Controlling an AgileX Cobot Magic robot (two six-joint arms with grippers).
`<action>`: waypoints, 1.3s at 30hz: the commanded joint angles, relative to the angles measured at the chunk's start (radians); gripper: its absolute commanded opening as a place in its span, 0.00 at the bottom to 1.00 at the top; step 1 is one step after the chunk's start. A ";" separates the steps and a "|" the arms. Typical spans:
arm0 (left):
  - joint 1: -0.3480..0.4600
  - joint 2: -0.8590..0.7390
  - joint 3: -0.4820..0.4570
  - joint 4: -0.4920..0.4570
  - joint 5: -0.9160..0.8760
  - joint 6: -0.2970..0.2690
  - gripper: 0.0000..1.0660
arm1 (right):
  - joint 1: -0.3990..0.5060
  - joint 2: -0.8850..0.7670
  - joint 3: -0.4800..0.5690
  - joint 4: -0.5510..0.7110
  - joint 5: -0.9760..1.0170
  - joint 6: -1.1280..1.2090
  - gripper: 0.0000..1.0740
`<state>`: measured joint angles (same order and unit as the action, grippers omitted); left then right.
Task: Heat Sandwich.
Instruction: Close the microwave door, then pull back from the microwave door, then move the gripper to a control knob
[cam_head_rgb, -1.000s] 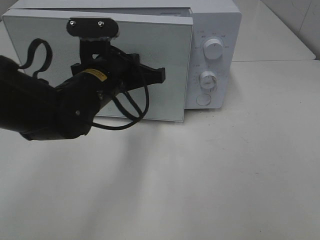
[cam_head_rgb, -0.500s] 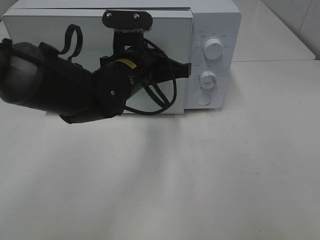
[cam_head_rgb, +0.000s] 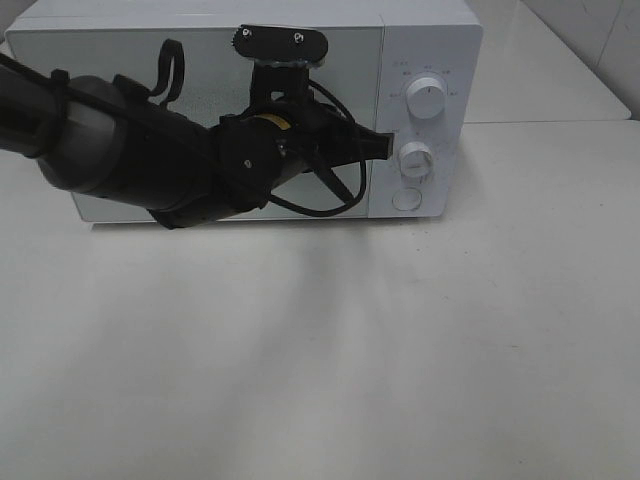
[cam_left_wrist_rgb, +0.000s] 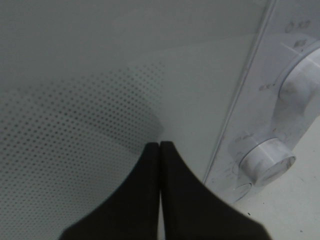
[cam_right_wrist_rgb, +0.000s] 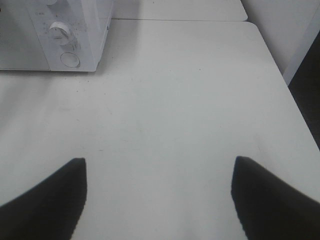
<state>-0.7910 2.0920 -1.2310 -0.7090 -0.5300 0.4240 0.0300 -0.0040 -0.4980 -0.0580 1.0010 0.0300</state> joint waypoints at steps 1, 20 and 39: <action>0.030 0.000 -0.023 -0.038 -0.096 0.003 0.00 | -0.007 -0.028 0.001 -0.002 -0.007 -0.010 0.71; -0.033 -0.086 0.055 -0.036 -0.045 0.029 0.00 | -0.007 -0.028 0.001 -0.002 -0.007 -0.010 0.71; -0.087 -0.270 0.262 -0.041 0.308 0.031 0.58 | -0.007 -0.028 0.001 -0.002 -0.007 -0.010 0.71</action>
<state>-0.8730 1.8370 -0.9730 -0.7460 -0.2490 0.4500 0.0300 -0.0040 -0.4980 -0.0580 1.0010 0.0300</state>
